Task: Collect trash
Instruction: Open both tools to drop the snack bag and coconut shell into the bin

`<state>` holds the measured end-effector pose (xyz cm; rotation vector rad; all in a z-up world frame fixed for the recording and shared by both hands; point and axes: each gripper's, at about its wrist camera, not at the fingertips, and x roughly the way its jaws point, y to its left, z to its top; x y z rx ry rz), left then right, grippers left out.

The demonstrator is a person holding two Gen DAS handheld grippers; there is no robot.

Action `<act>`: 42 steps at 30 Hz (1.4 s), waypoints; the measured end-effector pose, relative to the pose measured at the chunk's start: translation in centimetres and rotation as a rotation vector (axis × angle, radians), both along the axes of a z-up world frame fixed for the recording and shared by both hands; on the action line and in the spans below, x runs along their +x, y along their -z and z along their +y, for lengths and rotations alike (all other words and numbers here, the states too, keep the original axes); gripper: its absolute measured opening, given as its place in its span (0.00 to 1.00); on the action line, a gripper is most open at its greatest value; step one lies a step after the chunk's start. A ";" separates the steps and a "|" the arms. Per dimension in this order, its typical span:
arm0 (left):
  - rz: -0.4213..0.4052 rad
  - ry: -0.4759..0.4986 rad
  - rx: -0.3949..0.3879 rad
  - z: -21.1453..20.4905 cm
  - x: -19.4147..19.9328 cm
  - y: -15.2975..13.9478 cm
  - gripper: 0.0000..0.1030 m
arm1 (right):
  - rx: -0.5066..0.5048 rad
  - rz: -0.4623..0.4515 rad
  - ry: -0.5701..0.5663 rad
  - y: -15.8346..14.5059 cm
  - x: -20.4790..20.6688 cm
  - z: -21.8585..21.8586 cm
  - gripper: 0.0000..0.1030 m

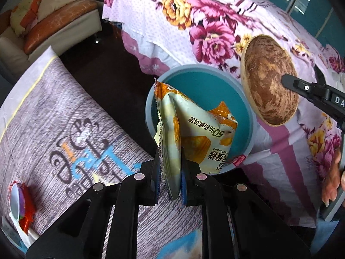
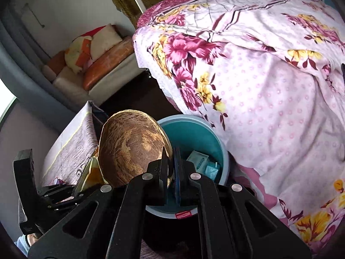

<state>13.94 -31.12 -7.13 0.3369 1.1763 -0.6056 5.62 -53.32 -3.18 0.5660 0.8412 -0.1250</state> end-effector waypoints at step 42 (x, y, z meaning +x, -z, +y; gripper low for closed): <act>0.040 -0.106 -0.088 4.3 1.2 -0.4 0.88 | 0.016 0.146 -0.068 5.1 5.1 2.9 0.37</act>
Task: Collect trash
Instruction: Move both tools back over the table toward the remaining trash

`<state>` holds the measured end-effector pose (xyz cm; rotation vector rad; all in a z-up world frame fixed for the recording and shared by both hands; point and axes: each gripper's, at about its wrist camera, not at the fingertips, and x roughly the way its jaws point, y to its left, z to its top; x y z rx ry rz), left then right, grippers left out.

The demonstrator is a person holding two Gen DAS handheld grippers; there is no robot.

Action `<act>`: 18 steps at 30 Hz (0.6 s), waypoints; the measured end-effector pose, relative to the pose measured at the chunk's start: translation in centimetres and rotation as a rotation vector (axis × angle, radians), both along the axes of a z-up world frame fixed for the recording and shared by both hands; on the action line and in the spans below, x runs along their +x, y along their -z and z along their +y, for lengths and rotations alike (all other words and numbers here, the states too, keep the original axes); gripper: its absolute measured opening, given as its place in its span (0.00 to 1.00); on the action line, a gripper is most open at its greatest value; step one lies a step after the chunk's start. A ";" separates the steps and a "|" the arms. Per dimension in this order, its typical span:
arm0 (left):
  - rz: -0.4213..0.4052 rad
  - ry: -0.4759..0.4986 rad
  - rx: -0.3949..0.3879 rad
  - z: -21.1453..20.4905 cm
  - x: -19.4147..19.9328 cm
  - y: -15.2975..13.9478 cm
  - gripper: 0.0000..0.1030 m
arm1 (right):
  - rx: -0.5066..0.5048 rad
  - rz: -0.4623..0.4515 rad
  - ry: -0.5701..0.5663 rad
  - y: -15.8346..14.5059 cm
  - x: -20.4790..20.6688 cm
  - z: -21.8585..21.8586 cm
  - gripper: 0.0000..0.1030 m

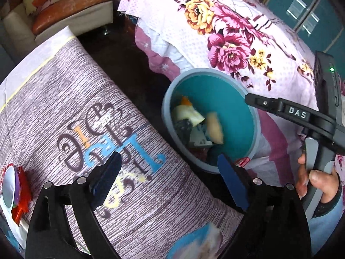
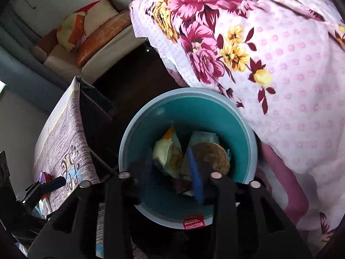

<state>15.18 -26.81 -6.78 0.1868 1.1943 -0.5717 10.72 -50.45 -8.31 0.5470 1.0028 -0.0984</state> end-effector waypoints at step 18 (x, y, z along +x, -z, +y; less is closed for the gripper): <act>-0.011 -0.128 -0.054 8.2 -2.3 -2.3 0.89 | -0.032 -0.011 -0.069 -4.1 -1.0 4.9 0.73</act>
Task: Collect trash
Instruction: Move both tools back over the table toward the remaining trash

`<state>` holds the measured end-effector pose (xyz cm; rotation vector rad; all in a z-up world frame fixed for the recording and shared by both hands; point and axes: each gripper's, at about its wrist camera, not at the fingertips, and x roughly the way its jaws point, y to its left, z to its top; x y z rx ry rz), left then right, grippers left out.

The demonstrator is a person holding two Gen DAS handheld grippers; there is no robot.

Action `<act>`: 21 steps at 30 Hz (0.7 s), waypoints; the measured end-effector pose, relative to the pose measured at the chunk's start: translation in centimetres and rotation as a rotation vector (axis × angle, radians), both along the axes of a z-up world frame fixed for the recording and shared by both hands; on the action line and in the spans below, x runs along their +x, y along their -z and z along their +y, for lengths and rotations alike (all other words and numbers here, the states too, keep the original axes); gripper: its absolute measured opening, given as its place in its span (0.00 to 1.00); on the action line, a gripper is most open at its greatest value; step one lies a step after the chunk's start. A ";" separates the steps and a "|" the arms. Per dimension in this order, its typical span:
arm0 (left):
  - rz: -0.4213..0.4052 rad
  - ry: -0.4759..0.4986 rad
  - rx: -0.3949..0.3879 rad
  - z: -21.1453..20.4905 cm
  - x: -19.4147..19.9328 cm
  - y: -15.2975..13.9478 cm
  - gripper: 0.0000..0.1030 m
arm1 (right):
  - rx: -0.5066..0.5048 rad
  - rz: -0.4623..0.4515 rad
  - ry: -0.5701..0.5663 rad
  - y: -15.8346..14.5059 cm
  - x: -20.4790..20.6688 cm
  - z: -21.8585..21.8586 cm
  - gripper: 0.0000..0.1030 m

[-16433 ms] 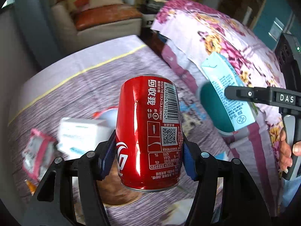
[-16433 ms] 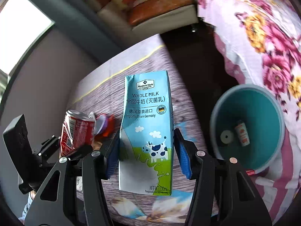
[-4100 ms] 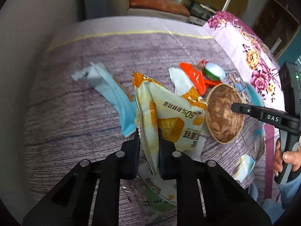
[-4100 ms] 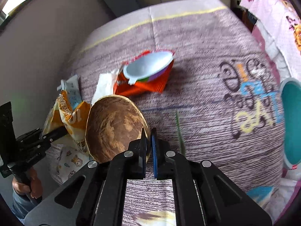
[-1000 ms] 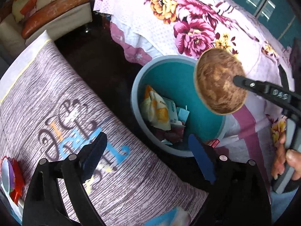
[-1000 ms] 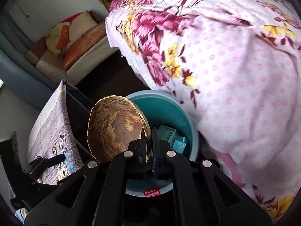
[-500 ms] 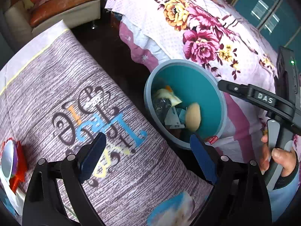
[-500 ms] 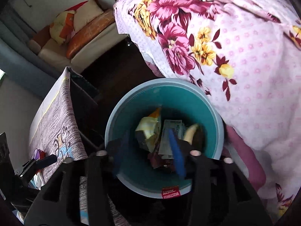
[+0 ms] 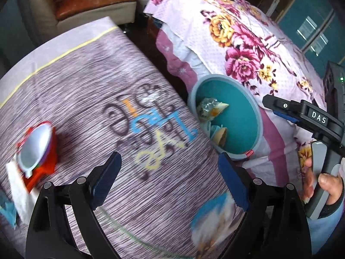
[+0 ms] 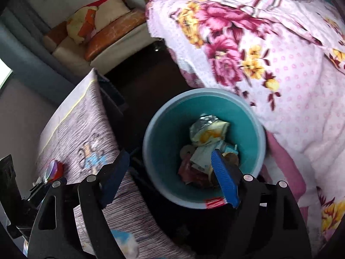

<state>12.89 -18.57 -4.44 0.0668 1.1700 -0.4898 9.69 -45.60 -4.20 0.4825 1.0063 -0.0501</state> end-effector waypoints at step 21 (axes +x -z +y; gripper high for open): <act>-0.058 -0.204 -0.025 14.9 -2.3 -2.4 0.90 | -0.078 -0.014 -0.231 -4.2 1.2 14.1 0.74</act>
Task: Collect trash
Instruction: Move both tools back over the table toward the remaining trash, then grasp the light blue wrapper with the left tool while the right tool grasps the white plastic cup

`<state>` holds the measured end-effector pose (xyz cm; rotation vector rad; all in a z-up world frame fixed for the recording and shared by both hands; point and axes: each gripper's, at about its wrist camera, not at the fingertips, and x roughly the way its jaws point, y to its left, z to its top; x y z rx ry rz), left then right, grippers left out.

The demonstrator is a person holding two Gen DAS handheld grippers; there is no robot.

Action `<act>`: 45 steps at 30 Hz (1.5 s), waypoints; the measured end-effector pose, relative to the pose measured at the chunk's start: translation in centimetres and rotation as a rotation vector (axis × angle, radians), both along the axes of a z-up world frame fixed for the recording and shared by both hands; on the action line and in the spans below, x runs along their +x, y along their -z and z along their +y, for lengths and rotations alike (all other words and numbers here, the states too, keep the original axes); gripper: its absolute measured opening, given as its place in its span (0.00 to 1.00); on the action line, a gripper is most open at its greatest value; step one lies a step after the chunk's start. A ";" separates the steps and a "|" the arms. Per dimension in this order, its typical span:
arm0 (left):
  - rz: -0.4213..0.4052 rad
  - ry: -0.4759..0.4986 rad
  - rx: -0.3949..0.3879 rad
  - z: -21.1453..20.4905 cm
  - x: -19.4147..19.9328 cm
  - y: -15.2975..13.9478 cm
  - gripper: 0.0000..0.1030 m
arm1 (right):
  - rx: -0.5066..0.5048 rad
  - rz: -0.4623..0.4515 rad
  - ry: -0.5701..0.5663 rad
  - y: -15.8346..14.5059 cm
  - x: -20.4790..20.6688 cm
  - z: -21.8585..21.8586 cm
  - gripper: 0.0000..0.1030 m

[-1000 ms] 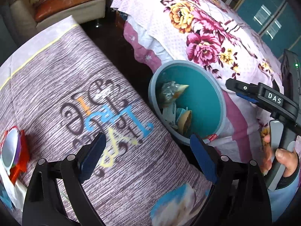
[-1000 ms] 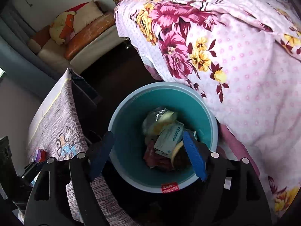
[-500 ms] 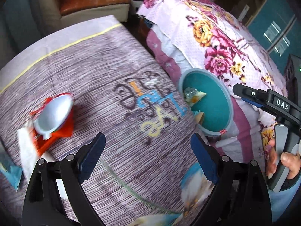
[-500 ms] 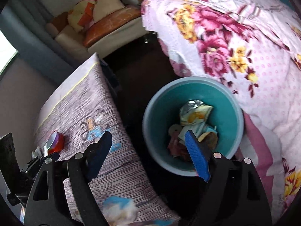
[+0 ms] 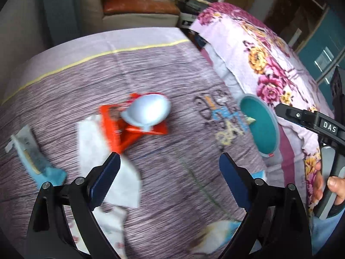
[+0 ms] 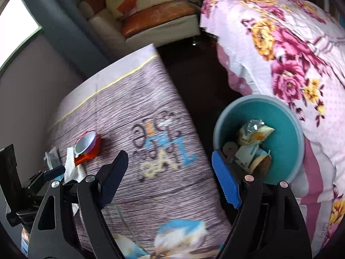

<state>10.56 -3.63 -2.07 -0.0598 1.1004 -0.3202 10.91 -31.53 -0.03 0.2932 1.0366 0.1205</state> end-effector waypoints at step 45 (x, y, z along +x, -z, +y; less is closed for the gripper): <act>0.048 -0.491 0.022 20.5 0.2 4.3 0.90 | -0.075 0.076 -0.294 5.3 7.9 17.9 0.07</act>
